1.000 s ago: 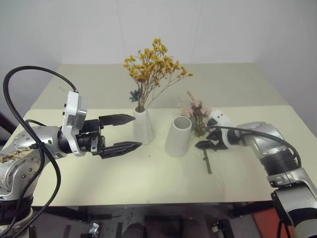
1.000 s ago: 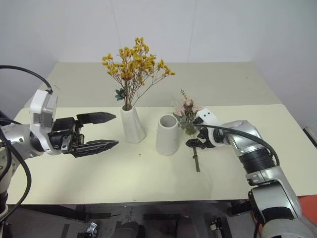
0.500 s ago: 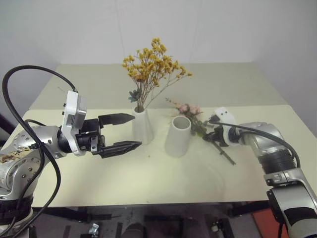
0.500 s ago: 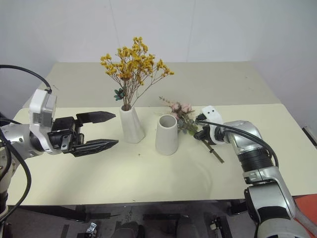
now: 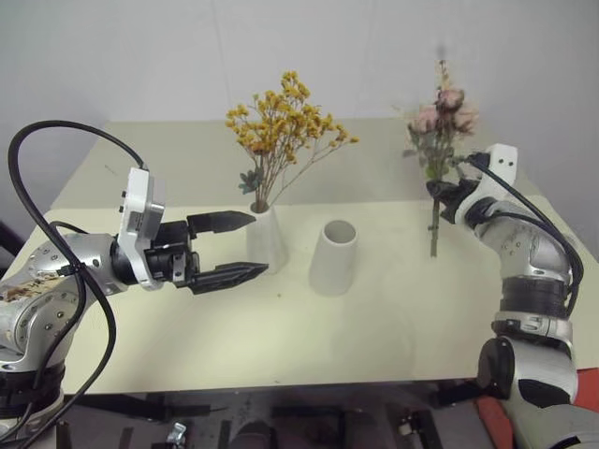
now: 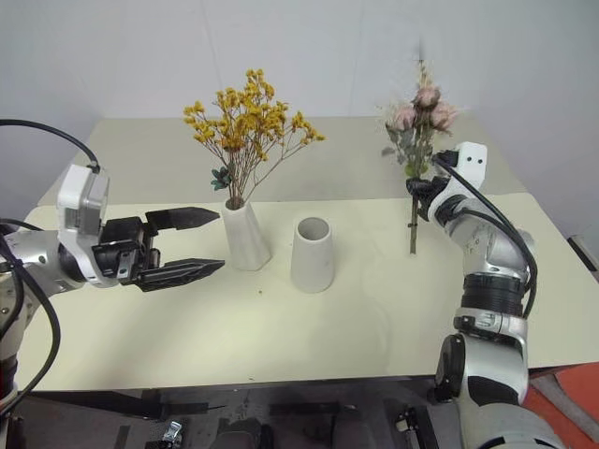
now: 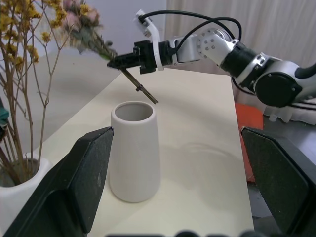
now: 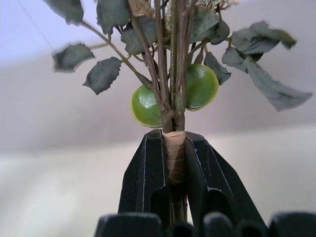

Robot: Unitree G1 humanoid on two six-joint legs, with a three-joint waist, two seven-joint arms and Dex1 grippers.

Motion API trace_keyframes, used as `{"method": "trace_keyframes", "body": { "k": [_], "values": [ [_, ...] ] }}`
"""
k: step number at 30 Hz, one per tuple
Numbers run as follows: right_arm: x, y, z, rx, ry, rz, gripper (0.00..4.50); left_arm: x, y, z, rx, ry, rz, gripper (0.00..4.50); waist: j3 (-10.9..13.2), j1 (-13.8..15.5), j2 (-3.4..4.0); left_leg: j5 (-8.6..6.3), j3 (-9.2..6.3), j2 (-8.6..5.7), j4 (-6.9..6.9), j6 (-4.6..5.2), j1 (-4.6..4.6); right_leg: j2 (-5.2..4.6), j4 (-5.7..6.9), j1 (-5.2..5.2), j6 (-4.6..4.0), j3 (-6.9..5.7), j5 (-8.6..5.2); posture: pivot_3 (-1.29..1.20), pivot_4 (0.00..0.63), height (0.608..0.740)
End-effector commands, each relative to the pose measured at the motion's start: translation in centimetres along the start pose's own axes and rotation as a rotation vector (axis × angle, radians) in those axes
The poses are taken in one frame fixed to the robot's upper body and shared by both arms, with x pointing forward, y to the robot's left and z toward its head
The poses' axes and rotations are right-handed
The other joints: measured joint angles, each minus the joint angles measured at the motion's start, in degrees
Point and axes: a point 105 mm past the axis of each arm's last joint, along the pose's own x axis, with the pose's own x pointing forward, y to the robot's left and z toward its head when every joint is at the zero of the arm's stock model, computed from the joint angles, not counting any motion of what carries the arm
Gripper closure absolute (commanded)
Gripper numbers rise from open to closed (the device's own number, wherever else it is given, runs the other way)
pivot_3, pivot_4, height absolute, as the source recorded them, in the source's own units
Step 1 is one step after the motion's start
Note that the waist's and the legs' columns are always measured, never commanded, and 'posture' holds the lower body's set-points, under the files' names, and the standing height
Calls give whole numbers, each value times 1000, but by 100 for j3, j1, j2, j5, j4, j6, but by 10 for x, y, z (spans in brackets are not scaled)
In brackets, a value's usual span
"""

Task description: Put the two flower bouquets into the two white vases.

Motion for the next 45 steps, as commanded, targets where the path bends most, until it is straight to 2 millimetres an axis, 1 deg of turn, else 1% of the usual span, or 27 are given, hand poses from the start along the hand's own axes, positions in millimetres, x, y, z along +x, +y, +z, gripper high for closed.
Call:
{"method": "trace_keyframes", "body": {
  "k": [1, 4, 5, 10, 16, 21, 26, 30, 37, 45],
  "values": [
    [-14, 27, 51, 54, -294, 165, 4235, 0, -1, 10, 55, -16, -12, 0, 2, -13, 4, 0, 0, 0, 0, 0, 0, 0, 0, -1, 0, 2, 0, 0, 150, 740],
    [-22, 46, 56, 64, -382, 272, 4235, 1, -1, 10, 55, -16, -12, 0, 4, -11, 7, 0, -2, 1, 0, 0, 0, 0, 4, -1, 0, 1, 0, 0, 150, 740],
    [-25, 55, 57, 67, -408, 326, 4235, 1, -1, 10, 55, -16, -12, 0, 4, -12, 7, 0, -3, 1, 0, 0, 1, 0, 4, -1, 0, 0, 0, 0, 150, 740],
    [-38, 86, 61, 50, -495, 503, 4235, 1, 0, 10, 57, -17, -11, 0, 6, -11, 9, 0, -3, 1, 0, 0, 2, 0, 4, -1, 0, 0, 0, 0, 150, 740],
    [-50, 113, 72, 55, -580, 645, 4235, 2, 0, 10, 53, -18, -13, 0, 13, -13, 21, 0, -4, 1, 0, 0, 3, 1, 5, -3, 0, 0, 0, 0, 150, 740],
    [-53, 133, 70, 53, -589, 712, 4235, 4, 0, 9, 45, -16, -22, 0, 14, -13, 22, 0, -4, 1, 0, 0, 4, 1, 9, -5, 0, 1, 0, 0, 150, 740],
    [-55, 148, 68, 80, -598, 756, 4235, 6, 0, 8, 43, -17, -27, 0, 14, -10, 23, 0, -4, 1, 0, -1, 4, 1, 9, -5, 0, 1, 0, 0, 150, 740],
    [-61, 157, 60, 88, -580, 805, 4235, 5, 0, 9, 43, -18, -28, 0, 14, -8, 24, 0, -4, 1, -2, -1, 4, 1, 11, -7, 0, 1, 0, 0, 150, 740],
    [-62, 164, 45, 78, -538, 828, 4235, 5, 0, 9, 44, -16, -26, 0, 15, -12, 24, 0, -5, 0, -1, -1, 5, 1, 8, -7, 0, 1, 0, 0, 150, 740],
    [-57, 170, 35, 65, -522, 842, 4235, 4, 0, 9, 45, -14, -22, 0, 15, -15, 25, 0, -3, 0, -2, -1, 6, 1, 9, -8, 0, 2, 0, 0, 150, 740]
  ]
}}
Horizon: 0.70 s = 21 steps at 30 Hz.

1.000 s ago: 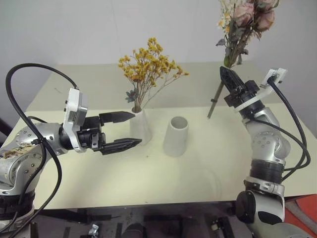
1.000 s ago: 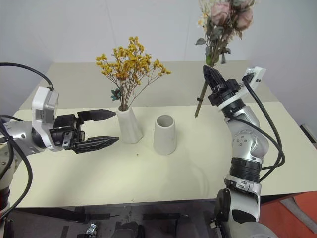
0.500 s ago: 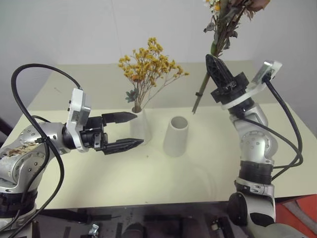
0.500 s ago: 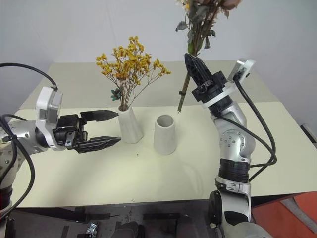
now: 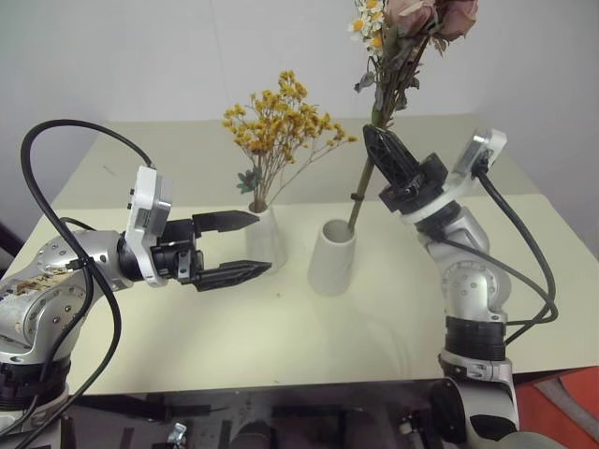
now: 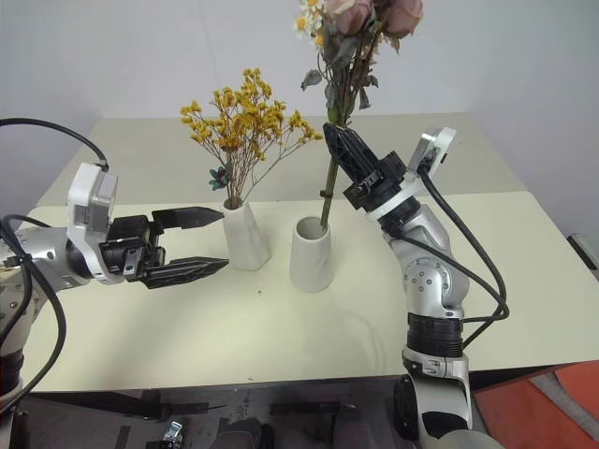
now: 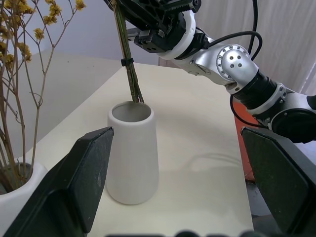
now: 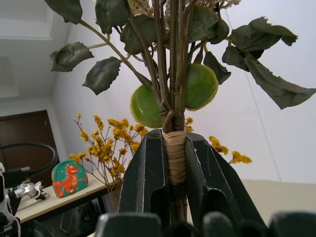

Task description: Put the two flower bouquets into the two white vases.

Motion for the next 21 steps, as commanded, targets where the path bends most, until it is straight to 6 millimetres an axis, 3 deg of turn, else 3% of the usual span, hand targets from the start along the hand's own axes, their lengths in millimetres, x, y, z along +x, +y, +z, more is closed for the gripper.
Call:
{"method": "trace_keyframes", "body": {
  "k": [1, 10, 21],
  "values": [
    [5, 9, 6, -44, -37, 43, 4235, -1, -2, 9, 48, -16, 0, 0, 0, -1, 0, 0, 0, 0, 0, 0, 0, 0, 0, 0, 0, 0, 0, 0, 150, 740],
    [-3, 1, -22, -75, 16, 22, 4235, -3, -2, 10, 54, -16, 7, 0, 0, 1, 0, 0, -1, 0, 0, 0, 1, 0, -1, 0, 0, 0, 0, 0, 150, 740],
    [-11, 6, -38, -152, 50, 40, 4235, -4, -2, 9, 54, -13, 8, 0, 0, 2, 1, 1, 0, 0, 1, -2, 0, 0, -1, -2, 0, 0, 0, 0, 150, 740]
  ]
}}
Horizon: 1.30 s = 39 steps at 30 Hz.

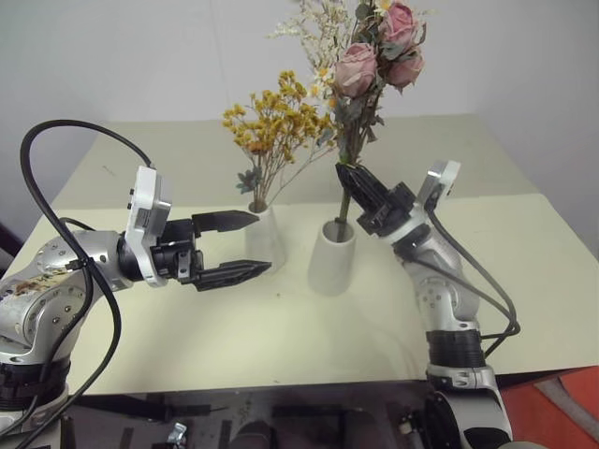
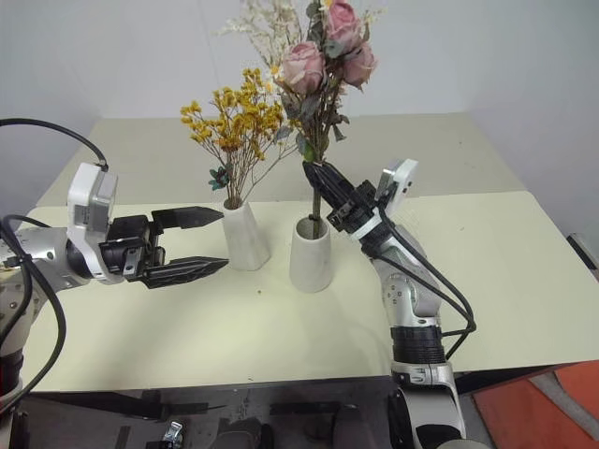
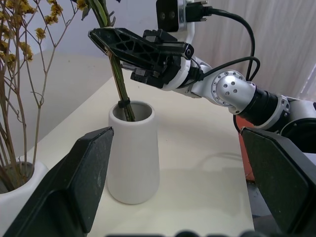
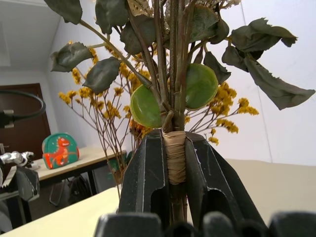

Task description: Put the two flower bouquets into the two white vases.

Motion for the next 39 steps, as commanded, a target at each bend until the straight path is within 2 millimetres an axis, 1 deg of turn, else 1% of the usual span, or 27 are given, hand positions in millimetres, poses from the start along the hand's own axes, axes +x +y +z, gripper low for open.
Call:
{"method": "trace_keyframes", "body": {
  "k": [1, 10, 17, 19, 21, 29, 30, 34, 39],
  "values": [
    [1, 8, 6, -63, -28, 39, 4235, -3, -2, 9, 53, -13, 3, 0, 0, -3, 0, 0, 0, 0, 0, 0, 0, 0, 0, 0, 0, 0, 0, 0, 150, 740],
    [-6, 10, 0, -93, -7, 44, 4235, -3, -1, 9, 53, -15, 3, 0, 0, -1, 0, 0, -1, 0, 0, 0, 0, 0, -1, -1, 0, 0, 0, 0, 150, 740],
    [-7, 10, 0, -92, -9, 35, 4235, -2, 0, 10, 56, -15, 2, 0, 0, -2, 0, 0, 0, 0, -1, -1, 1, 0, -1, -1, 0, 0, 0, 0, 150, 740],
    [-8, 10, -1, -94, -9, 32, 3504, -2, 0, 10, 57, -15, 2, 0, 0, -1, 0, 0, 0, 0, -1, 0, 1, 0, -1, 0, 0, 0, 0, 0, 150, 740],
    [-8, 10, -1, -94, -11, 29, 2921, -2, 0, 10, 57, -16, 3, 0, 0, -1, 0, 0, 0, 0, 0, 0, 1, 0, -1, 0, 0, 0, 0, 0, 150, 740],
    [-12, 10, 1, -107, -14, 18, 157, -1, 1, 11, 61, -17, 1, 0, 0, 1, 0, 0, 0, 0, 0, 0, 1, 0, -1, 0, 0, 0, 0, 0, 150, 740],
    [-13, 10, 1, -109, -14, 18, 33, -1, 1, 11, 61, -17, 1, 0, 0, 1, 0, 0, 0, 0, 0, 0, 1, 0, -1, 0, 0, 1, 0, 0, 150, 740],
    [-17, 10, 2, -109, -9, 19, 33, 0, 2, 11, 62, -18, -1, 0, 0, -1, 0, 0, 0, 0, 0, 0, 1, 0, -1, 0, 0, 1, 0, 0, 150, 740],
    [-16, 10, 4, -112, -10, 23, 33, 0, 2, 11, 66, -19, -2, 0, 0, -3, 0, 0, 0, 0, 0, 0, 1, 1, -1, 0, 0, 1, 0, 0, 150, 740]
  ]
}}
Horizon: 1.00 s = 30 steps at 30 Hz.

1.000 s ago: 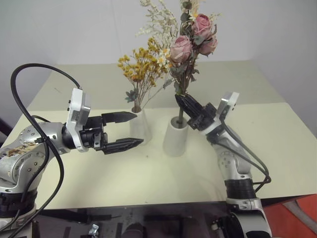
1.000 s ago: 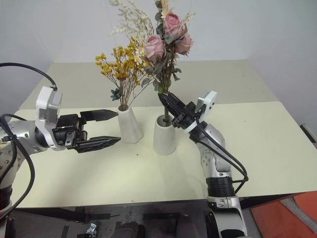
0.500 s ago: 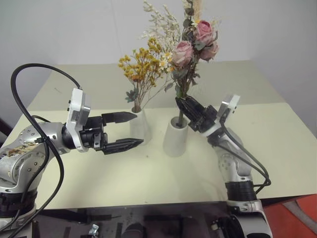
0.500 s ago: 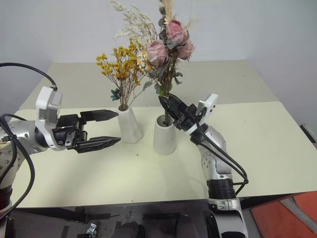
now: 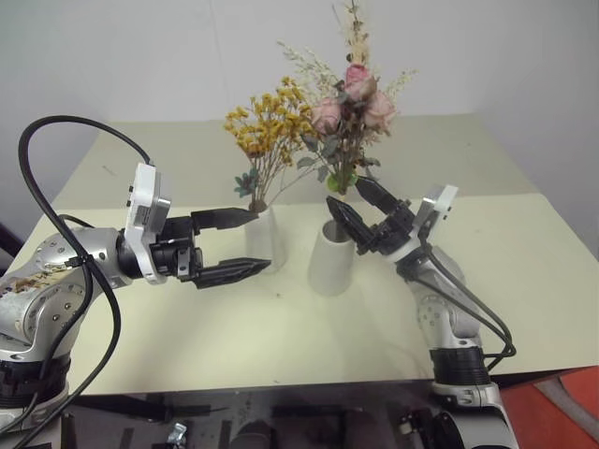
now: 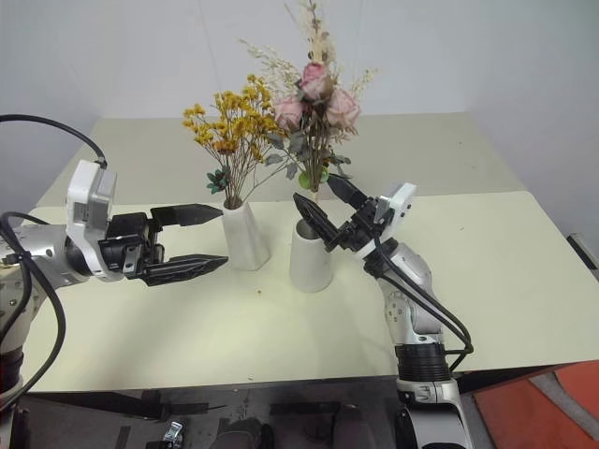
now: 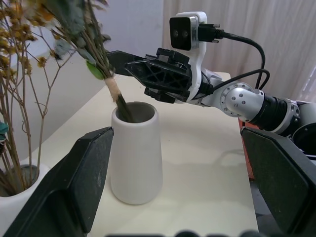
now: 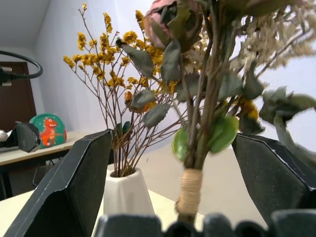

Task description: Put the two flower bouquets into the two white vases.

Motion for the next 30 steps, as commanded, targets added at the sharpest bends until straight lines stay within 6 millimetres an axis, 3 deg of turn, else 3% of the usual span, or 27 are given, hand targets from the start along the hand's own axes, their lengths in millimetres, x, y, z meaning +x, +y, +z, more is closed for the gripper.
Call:
{"method": "trace_keyframes", "body": {
  "k": [1, 8, 18, 30],
  "values": [
    [3, 5, 18, -42, -57, 37, 33, 0, 0, 10, 54, -24, -5, 0, 0, 3, 0, 0, 0, 0, 0, 0, 0, 0, 0, 0, 0, 0, 0, 0, 150, 740],
    [-9, 5, 24, -48, -30, 82, 33, -1, 0, 10, 56, -22, -4, 0, 0, 11, 0, 0, 0, 0, -1, 0, 0, 0, 0, 1, 0, -1, 0, 0, 150, 740],
    [-29, 0, 32, -231, 142, 243, 33, -1, 1, 9, 52, -23, -5, 0, 0, 15, 0, 0, 0, 0, 1, 1, 2, 0, -10, 9, 0, -1, 0, 0, 150, 740],
    [-44, -8, 18, -328, 303, 309, 33, 0, 2, 7, 51, -28, -7, 0, 0, 24, -1, -1, 1, 0, 3, 1, 2, 0, -11, 11, 0, -1, 0, 0, 150, 740]
  ]
}}
